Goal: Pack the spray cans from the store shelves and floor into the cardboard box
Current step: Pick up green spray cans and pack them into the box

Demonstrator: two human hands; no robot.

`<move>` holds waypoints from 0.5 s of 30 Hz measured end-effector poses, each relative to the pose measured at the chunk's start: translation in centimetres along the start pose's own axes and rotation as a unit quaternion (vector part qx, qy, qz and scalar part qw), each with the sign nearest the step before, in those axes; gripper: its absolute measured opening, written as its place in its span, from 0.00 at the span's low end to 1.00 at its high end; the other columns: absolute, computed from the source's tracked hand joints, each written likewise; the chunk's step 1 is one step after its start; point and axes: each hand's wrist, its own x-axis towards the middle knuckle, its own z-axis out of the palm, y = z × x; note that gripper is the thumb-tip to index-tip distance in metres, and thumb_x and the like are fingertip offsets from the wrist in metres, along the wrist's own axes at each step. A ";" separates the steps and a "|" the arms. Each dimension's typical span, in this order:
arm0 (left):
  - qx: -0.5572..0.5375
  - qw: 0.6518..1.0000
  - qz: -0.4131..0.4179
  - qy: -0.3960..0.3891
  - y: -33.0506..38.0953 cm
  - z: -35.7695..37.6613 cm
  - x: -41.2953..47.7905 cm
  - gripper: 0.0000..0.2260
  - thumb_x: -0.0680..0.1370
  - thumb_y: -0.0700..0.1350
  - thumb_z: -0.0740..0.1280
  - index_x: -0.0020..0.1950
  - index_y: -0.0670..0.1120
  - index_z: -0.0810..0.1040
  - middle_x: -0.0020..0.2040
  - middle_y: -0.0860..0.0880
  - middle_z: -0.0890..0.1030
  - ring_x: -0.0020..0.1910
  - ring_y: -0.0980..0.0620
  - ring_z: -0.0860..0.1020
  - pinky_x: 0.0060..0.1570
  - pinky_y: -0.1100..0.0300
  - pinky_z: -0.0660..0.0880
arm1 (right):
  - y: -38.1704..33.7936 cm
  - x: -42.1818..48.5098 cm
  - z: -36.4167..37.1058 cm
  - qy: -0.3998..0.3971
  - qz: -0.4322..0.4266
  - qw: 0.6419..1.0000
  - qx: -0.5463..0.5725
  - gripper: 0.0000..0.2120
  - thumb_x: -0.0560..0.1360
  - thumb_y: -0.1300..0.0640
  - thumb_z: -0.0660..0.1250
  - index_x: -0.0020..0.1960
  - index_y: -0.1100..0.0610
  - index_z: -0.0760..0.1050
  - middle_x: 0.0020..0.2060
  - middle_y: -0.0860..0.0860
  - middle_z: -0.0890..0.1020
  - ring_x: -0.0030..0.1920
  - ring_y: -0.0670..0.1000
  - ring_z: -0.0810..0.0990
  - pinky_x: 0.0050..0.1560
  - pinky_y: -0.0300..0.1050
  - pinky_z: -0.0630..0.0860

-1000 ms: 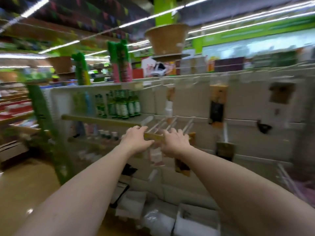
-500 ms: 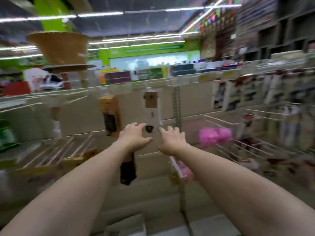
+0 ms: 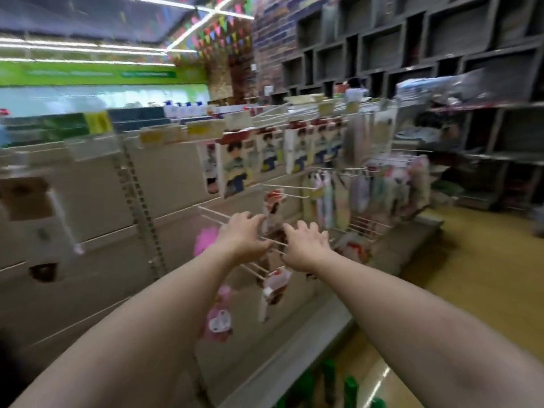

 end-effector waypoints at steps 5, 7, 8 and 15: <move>-0.024 0.995 0.086 -0.035 7.0 3.8 4.6 0.35 0.76 0.62 0.69 0.79 0.51 0.66 0.76 0.46 0.69 0.75 0.45 0.65 0.72 0.46 0.67 | 7.7 0.0 0.1 -0.003 0.088 0.996 -0.001 0.32 0.76 0.45 0.66 0.77 0.50 0.61 0.73 0.58 0.66 0.73 0.65 0.62 0.71 0.66 0.61; -0.035 0.992 0.114 -0.052 9.3 5.2 6.1 0.34 0.76 0.61 0.69 0.79 0.51 0.65 0.76 0.45 0.68 0.76 0.45 0.64 0.73 0.45 0.66 | 10.3 -0.3 0.6 -0.006 0.123 0.992 -0.004 0.32 0.76 0.44 0.66 0.77 0.49 0.61 0.73 0.58 0.66 0.74 0.65 0.61 0.71 0.66 0.60; -0.041 0.990 0.126 -0.058 10.4 5.9 6.8 0.33 0.76 0.61 0.68 0.79 0.52 0.66 0.76 0.45 0.68 0.76 0.45 0.64 0.73 0.45 0.67 | 11.4 -0.4 0.8 -0.009 0.140 0.990 -0.008 0.32 0.76 0.43 0.66 0.77 0.48 0.61 0.74 0.58 0.66 0.74 0.65 0.61 0.72 0.66 0.60; -0.030 0.966 0.237 -0.097 15.8 10.4 12.0 0.33 0.76 0.59 0.69 0.79 0.54 0.64 0.74 0.46 0.69 0.74 0.43 0.65 0.71 0.44 0.67 | 17.4 -0.5 2.4 -0.015 0.270 0.963 0.004 0.31 0.77 0.43 0.67 0.77 0.48 0.62 0.73 0.58 0.67 0.74 0.64 0.62 0.73 0.66 0.60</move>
